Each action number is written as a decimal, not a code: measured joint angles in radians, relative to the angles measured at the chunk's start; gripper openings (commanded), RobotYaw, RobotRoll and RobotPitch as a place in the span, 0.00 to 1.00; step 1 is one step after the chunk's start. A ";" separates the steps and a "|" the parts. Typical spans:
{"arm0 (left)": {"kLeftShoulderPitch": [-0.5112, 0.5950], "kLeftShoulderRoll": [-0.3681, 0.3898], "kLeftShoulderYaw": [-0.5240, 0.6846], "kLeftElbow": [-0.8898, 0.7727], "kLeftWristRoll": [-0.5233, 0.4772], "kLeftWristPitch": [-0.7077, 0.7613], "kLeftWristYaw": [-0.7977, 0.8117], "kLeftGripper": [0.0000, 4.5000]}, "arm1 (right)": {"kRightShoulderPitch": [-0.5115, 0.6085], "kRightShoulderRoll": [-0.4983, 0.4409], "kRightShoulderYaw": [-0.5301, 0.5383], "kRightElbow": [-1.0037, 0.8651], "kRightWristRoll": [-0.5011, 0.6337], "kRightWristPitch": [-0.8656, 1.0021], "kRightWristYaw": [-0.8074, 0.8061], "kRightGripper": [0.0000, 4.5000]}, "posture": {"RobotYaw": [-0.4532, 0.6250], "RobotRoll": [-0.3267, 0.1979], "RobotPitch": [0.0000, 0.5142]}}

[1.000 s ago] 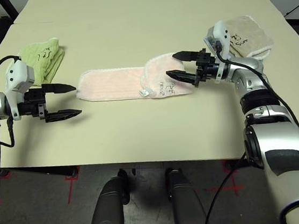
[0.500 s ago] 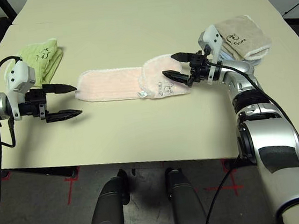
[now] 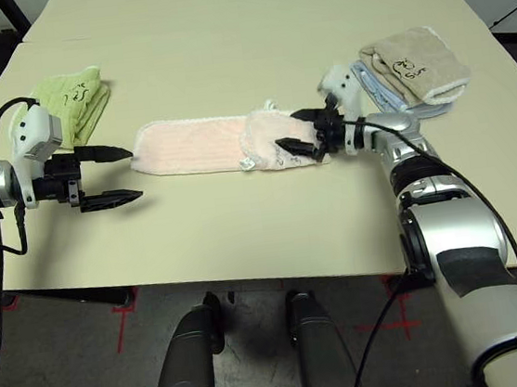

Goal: Fold the towel and set it aside.

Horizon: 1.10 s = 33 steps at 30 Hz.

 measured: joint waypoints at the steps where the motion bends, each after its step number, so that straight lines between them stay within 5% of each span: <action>1: 0.001 0.000 0.001 -0.006 0.000 0.002 0.000 1.00 | -0.004 0.000 0.005 0.003 -0.009 0.000 -0.005 0.99 | 0.50 0.62 0.40; 33: 0.005 -0.033 0.009 -0.018 -0.001 0.012 0.014 1.00 | -0.021 -0.056 -0.109 -0.071 0.108 0.024 0.194 0.99 | 0.47 0.62 0.38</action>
